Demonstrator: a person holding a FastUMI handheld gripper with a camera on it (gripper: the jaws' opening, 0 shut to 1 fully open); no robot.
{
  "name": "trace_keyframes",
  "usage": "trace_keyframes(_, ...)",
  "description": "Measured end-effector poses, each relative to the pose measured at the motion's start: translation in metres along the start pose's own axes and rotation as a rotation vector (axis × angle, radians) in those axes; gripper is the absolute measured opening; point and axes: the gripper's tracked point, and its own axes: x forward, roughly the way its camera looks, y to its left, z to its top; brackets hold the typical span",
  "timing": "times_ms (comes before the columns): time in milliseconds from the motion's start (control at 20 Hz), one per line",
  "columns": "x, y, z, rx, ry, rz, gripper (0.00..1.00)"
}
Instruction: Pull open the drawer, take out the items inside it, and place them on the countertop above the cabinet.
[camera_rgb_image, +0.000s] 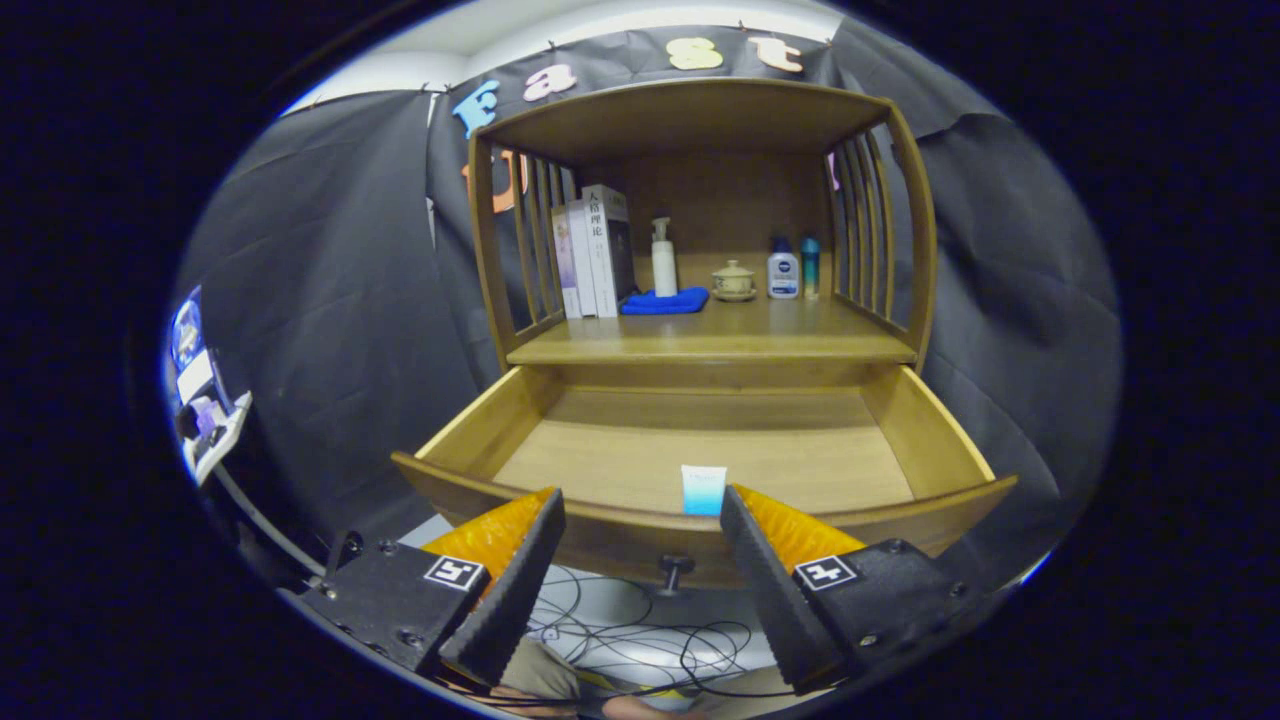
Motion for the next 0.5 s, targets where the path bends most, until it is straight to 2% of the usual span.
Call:
trace_keyframes(150,0.019,-0.003,0.014,-0.015,0.103,0.023,0.98)
trace_keyframes(350,0.05,-0.028,-0.002,0.007,0.378,-0.069,0.98)
trace_keyframes(500,0.077,-0.04,-0.014,0.05,0.522,-0.098,0.98)
